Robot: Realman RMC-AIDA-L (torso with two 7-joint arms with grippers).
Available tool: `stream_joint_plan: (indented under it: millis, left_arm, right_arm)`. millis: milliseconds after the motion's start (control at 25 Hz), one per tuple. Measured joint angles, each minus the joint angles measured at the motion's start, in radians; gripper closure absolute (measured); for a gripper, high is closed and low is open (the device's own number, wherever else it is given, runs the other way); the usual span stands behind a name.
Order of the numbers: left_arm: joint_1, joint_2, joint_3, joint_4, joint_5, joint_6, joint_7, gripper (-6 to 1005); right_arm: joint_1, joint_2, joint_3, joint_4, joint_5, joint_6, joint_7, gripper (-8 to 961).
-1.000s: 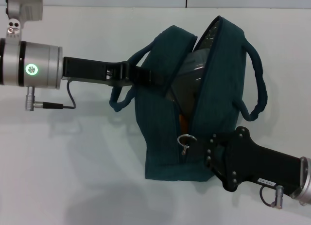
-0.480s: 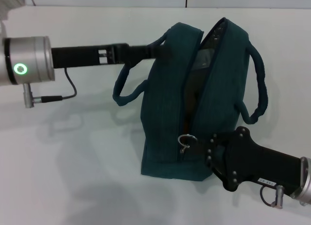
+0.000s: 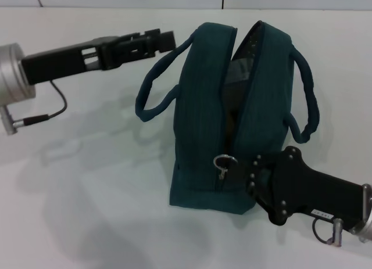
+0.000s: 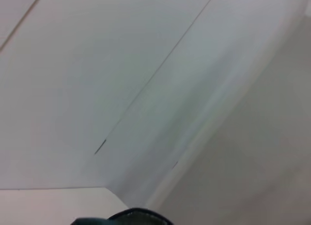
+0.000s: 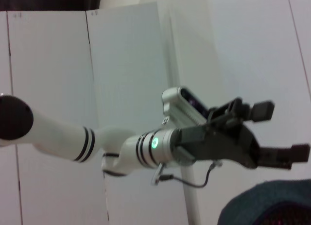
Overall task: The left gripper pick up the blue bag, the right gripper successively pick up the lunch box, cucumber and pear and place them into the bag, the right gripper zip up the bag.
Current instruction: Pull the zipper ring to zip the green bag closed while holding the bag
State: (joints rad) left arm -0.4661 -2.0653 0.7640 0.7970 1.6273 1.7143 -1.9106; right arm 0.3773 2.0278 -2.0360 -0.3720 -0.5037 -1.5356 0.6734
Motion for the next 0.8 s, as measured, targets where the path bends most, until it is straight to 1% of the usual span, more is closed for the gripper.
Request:
stream_joint_plan:
  millis: [200,360,560,800]
  left_arm:
    - [0.045,-0.003,0.0,0.001,-0.025,0.033,0.074,107]
    - [0.09,-0.006,0.0,-0.005,-0.041,0.072,0.141,107]
    - [0.157,-0.011,0.005,-0.018,-0.034,0.087,0.245,107]
    - [0.218,-0.014,0.006,-0.105,-0.018,0.108,0.456,108]
  right_arm:
    - [0.0,0.0,0.008,-0.001,0.02,-0.017,-0.004,921]
    - [0.0,0.0,0.008,0.001,0.045,-0.03,-0.007,920]
    - [0.004,0.0,0.01,-0.001,0.073,-0.044,-0.012,919]
    - [0.019,0.0,0.015,-0.001,0.101,-0.056,-0.015,917]
